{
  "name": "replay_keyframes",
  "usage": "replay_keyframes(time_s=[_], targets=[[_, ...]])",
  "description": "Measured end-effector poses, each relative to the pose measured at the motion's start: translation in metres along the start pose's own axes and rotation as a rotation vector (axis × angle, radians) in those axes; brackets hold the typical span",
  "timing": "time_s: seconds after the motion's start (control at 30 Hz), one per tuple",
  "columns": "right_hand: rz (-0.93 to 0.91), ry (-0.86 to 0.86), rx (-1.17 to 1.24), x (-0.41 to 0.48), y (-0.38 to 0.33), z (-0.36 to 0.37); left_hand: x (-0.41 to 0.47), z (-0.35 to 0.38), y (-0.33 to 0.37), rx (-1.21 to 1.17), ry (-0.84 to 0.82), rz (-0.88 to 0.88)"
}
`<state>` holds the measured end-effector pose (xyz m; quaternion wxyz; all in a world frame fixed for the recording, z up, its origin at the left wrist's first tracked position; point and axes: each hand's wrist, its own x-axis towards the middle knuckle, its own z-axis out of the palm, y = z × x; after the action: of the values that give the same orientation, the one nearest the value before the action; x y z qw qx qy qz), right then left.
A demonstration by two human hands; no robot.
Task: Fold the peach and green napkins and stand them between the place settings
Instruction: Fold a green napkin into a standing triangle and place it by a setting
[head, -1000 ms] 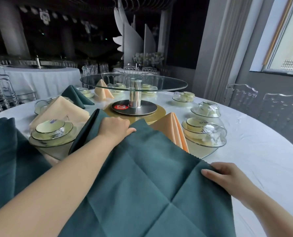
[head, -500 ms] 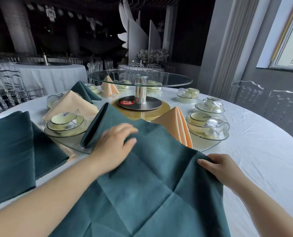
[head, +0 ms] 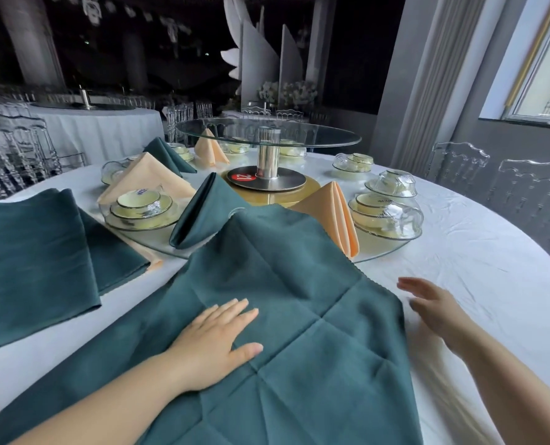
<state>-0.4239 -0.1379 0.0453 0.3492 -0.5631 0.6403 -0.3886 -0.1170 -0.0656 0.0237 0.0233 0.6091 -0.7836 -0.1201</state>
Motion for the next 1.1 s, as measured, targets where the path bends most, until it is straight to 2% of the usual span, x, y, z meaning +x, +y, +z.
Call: replay_keyframes(time_s=[0.13, 0.27, 0.33, 0.4, 0.5, 0.67, 0.73, 0.83, 0.9, 1.0, 1.1], targets=[[-0.060, -0.069, -0.369, -0.002, 0.005, 0.005, 0.002, -0.009, -0.013, 0.023, -0.017, -0.023], [-0.176, -0.183, -0.475, -0.008, -0.009, 0.020, 0.007, -0.017, -0.025, 0.107, -0.062, -0.035], [-0.192, -0.197, -0.412, -0.008, -0.011, 0.026, 0.007, -0.021, -0.021, 0.144, -0.056, -0.040], [-0.160, -0.193, -0.292, -0.007, -0.013, 0.030, 0.006, -0.021, -0.010, 0.196, 0.025, -0.042], [-0.157, -0.162, -0.205, -0.007, -0.015, 0.032, 0.005, -0.012, 0.010, 0.091, 0.109, 0.030], [-0.155, -0.121, -0.043, -0.007, -0.017, 0.028, 0.003, 0.006, 0.017, 0.006, 0.025, 0.045], [-0.148, -0.022, -0.181, -0.005, -0.011, 0.019, 0.004, 0.009, 0.013, 0.005, 0.035, 0.030], [-0.136, 0.102, -0.595, -0.014, -0.002, 0.003, 0.005, 0.008, 0.011, 0.012, 0.044, 0.026], [-0.110, 0.003, -0.743, -0.030, -0.001, 0.000, 0.005, 0.006, 0.011, 0.010, 0.047, 0.023], [-0.101, -0.147, -0.747, -0.053, -0.002, 0.009, 0.003, 0.002, 0.010, -0.007, 0.033, 0.016], [-0.113, -0.151, -0.761, -0.062, -0.005, 0.022, 0.004, 0.000, 0.008, 0.010, 0.028, 0.005]])
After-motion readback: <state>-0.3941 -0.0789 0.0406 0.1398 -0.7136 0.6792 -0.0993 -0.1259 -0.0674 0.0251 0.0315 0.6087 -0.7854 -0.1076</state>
